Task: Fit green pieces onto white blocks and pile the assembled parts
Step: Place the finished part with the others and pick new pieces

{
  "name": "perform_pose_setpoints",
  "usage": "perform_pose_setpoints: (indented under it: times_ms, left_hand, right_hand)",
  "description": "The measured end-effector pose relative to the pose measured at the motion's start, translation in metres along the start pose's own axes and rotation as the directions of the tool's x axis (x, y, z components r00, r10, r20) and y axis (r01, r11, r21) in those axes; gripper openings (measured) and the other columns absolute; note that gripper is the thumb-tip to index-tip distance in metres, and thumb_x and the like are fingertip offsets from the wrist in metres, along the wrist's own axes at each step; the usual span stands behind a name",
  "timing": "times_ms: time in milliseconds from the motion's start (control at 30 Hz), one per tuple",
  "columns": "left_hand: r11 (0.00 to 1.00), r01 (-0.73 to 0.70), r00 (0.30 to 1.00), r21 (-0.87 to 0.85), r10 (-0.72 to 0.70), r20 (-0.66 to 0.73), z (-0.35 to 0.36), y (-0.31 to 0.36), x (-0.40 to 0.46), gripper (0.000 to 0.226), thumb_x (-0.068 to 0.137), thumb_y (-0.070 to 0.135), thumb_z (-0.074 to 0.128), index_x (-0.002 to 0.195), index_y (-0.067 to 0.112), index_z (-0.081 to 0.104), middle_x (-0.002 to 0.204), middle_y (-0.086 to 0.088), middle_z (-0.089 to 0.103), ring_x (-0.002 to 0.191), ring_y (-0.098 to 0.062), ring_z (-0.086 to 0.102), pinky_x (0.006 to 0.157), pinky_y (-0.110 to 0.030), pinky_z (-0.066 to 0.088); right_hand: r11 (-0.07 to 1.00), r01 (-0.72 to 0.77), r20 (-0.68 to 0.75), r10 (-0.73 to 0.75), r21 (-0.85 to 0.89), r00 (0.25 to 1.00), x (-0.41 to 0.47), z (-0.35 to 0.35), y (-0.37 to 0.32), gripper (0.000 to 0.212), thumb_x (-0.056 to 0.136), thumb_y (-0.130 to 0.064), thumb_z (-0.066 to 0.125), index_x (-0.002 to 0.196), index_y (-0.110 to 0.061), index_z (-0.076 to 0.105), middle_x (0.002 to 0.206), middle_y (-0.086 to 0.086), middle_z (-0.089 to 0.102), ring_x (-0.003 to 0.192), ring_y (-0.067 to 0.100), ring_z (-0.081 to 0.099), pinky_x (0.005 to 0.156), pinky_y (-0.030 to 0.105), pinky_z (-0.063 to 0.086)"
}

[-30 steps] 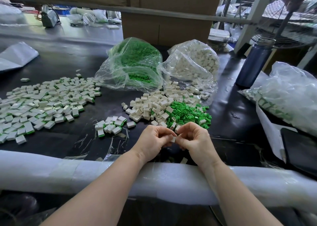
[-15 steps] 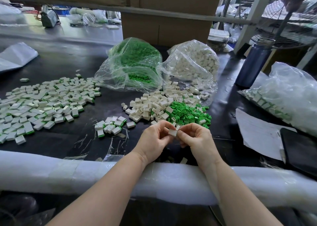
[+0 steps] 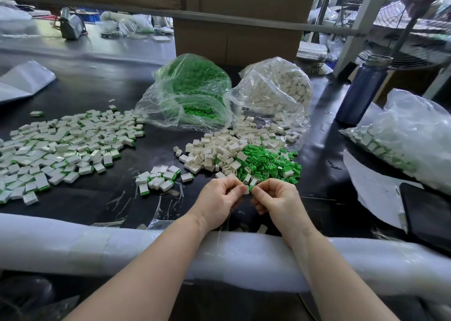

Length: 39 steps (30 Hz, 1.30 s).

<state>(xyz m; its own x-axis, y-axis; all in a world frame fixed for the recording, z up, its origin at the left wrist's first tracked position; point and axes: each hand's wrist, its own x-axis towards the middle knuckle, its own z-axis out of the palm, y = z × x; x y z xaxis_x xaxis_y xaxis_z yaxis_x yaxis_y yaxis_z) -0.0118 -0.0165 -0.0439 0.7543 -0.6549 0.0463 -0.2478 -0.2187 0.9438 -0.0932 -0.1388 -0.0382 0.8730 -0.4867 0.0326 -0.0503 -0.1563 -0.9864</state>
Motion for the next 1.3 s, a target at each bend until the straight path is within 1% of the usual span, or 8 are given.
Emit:
perform_pose_setpoints:
  times_ms: [333,500,600,700,867,1067,1200,1300]
  left_hand:
    - [0.995,-0.015,0.999,0.095,0.011,0.049,-0.0006,0.0001,-0.0014,0.015,0.092,0.021,0.056,0.083,0.013,0.065,0.067,-0.004,0.054,0.063,-0.014,0.045,0.065,-0.030,0.041]
    - [0.995,-0.053,0.999,0.085,0.053,0.002,0.0041,-0.0014,0.0005,0.010,0.091,0.020,0.057,0.090,0.019,0.067,0.068,0.010,0.059,0.065,-0.005,0.052,0.070,-0.023,0.046]
    - [0.997,-0.070,0.997,0.044,0.072,-0.028,0.0052,-0.0021,0.0006,0.011,0.088,0.017,0.062,0.093,0.026,0.062,0.080,0.005,0.062,0.072,-0.010,0.057,0.077,-0.030,0.053]
    - [0.989,-0.100,0.995,0.106,0.102,-0.022,0.0045,-0.0033,-0.0007,0.024,0.082,0.015,0.070,0.085,0.033,0.055,0.077,0.008,0.059,0.063,-0.001,0.053,0.069,-0.017,0.048]
    - [0.985,-0.110,0.993,0.136,0.114,-0.024,0.0038,-0.0015,0.0000,0.007,0.087,0.017,0.064,0.094,0.014,0.066,0.080,0.006,0.062,0.075,-0.008,0.057,0.078,-0.024,0.050]
    - [0.991,-0.090,0.996,0.097,0.090,-0.004,0.0025,-0.0002,-0.0009,0.015,0.090,0.018,0.060,0.098,0.012,0.070,0.081,0.003,0.066,0.074,-0.004,0.056,0.074,-0.016,0.045]
    - [0.991,-0.062,0.998,0.121,0.061,0.008,0.0018,-0.0006,-0.0006,0.014,0.089,0.018,0.061,0.093,0.010,0.071,0.079,-0.002,0.067,0.071,-0.008,0.056,0.073,-0.023,0.047]
    - [0.987,-0.060,0.998,0.150,0.057,0.020,0.0014,-0.0009,-0.0012,0.011,0.089,0.017,0.061,0.087,0.013,0.071,0.073,0.002,0.063,0.066,-0.006,0.055,0.068,-0.019,0.046]
  right_hand:
    - [0.994,-0.003,0.041,0.007,-0.107,0.999,-0.0024,-0.0010,-0.0023,0.020,0.086,0.000,0.059,0.067,-0.008,0.058,0.057,0.006,0.053,0.049,0.008,0.046,0.048,0.017,0.042]
    - [0.998,0.057,-0.014,-0.058,-0.021,0.998,-0.0015,0.0005,-0.0027,0.018,0.085,0.006,0.058,0.080,-0.011,0.060,0.065,0.002,0.060,0.055,0.001,0.056,0.049,0.016,0.047]
    - [0.998,0.036,-0.024,-0.035,0.056,0.999,-0.0005,-0.0003,-0.0026,0.019,0.082,0.010,0.059,0.076,-0.008,0.061,0.064,0.005,0.061,0.052,0.002,0.057,0.046,0.017,0.047]
    - [0.994,0.017,-0.046,-0.012,0.108,0.999,0.0002,-0.0003,-0.0024,0.018,0.081,0.010,0.060,0.073,-0.006,0.063,0.062,0.006,0.063,0.050,0.005,0.057,0.045,0.017,0.047]
    - [0.987,0.010,-0.041,-0.003,0.158,0.999,-0.0004,-0.0033,-0.0012,0.014,0.082,0.006,0.063,0.075,-0.005,0.066,0.054,-0.001,0.064,0.048,0.005,0.057,0.047,0.017,0.049]
    - [0.998,0.017,-0.047,-0.014,0.054,0.999,0.0004,-0.0012,0.0009,0.015,0.085,0.000,0.062,0.071,-0.006,0.064,0.058,0.004,0.060,0.048,0.003,0.054,0.045,0.017,0.047]
    - [1.000,0.005,-0.021,-0.005,-0.013,1.000,0.0005,0.0004,0.0006,0.016,0.086,0.000,0.062,0.070,-0.005,0.062,0.054,0.000,0.058,0.045,0.001,0.052,0.045,0.016,0.046]
    - [0.998,-0.011,0.004,0.011,-0.057,1.000,-0.0005,0.0002,0.0002,0.016,0.086,0.000,0.061,0.070,-0.005,0.062,0.054,0.000,0.057,0.044,0.001,0.049,0.045,0.016,0.045]
